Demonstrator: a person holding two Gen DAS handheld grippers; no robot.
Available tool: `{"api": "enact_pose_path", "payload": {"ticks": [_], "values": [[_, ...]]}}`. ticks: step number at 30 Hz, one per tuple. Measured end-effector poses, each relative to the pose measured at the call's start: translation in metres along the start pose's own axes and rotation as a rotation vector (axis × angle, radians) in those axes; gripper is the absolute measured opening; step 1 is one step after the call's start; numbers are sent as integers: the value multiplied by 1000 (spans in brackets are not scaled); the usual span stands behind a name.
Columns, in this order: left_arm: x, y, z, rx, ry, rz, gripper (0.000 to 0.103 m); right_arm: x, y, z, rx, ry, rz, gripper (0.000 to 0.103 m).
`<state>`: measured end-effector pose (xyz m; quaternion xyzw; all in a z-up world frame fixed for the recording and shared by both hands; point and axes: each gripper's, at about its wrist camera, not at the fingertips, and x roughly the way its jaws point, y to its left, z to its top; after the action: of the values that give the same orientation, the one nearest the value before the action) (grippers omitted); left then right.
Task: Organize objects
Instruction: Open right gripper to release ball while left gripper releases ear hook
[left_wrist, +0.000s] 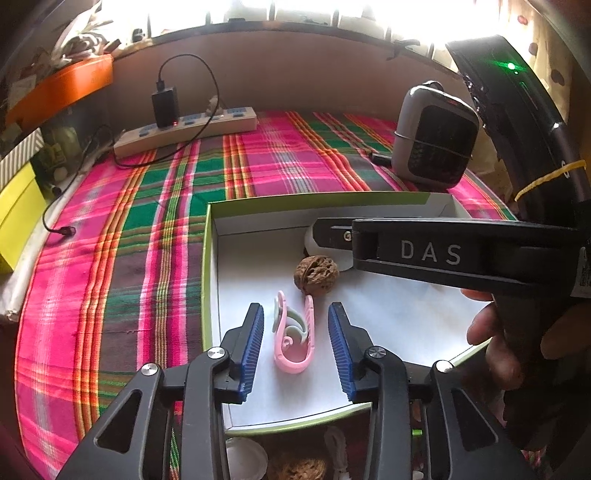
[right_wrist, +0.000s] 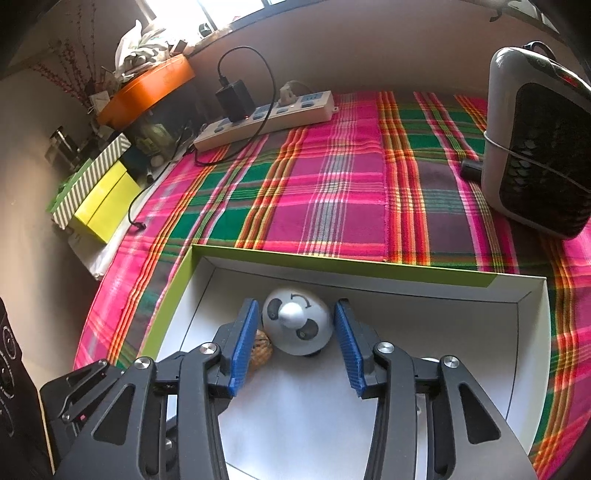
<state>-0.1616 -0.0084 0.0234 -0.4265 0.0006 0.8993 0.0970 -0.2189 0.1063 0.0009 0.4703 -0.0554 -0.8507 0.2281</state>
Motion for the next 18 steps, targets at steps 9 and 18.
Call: {"api": "enact_pose_path", "payload": {"ticks": [9, 18], "values": [[-17, 4, -3, -19, -31, -5, 36, -14, 0, -3, 8, -34, -4, 44], [-39, 9, -15, -36, -61, 2, 36, -43, 6, -15, -1, -87, -18, 44]]}}
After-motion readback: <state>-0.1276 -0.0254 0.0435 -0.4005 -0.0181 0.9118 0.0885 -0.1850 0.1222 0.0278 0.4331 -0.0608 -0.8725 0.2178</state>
